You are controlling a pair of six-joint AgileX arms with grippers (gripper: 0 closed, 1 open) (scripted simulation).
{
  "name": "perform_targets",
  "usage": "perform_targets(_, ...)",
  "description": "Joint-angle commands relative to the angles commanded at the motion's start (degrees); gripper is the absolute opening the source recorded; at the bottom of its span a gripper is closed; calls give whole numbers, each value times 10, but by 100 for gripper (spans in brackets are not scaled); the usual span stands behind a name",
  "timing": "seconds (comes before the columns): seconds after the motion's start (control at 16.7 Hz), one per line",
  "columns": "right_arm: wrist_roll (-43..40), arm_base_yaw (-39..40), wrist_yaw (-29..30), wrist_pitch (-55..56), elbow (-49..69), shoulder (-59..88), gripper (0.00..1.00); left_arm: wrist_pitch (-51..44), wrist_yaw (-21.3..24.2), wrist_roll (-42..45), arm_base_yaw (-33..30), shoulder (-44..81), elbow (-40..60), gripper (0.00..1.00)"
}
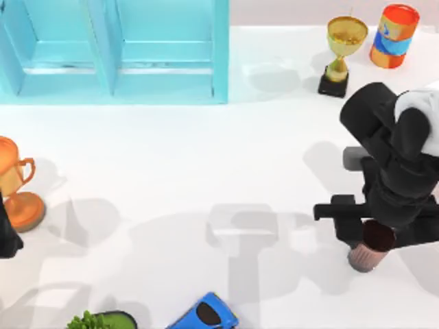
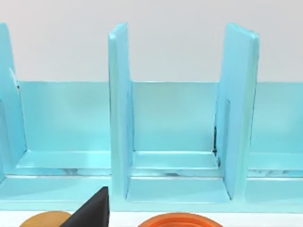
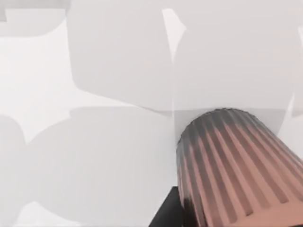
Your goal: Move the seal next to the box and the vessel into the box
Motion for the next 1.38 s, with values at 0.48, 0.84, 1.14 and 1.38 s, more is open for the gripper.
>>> perform_targets(0.48,-107,-107,0,-131,58,-66,0,0,0,0,0,0,0,100)
perform_targets(0.84,-194,-193,0,-225,99,-126,0,0,0,0,0,0,0,100)
perform_targets(1.14,-198,-198,6,-223,99,-124,0,0,0,0,0,0,0,100)
perform_targets(1.38,-268,-285,68,-224,103,-125,0,0,0,0,0,0,0,100)
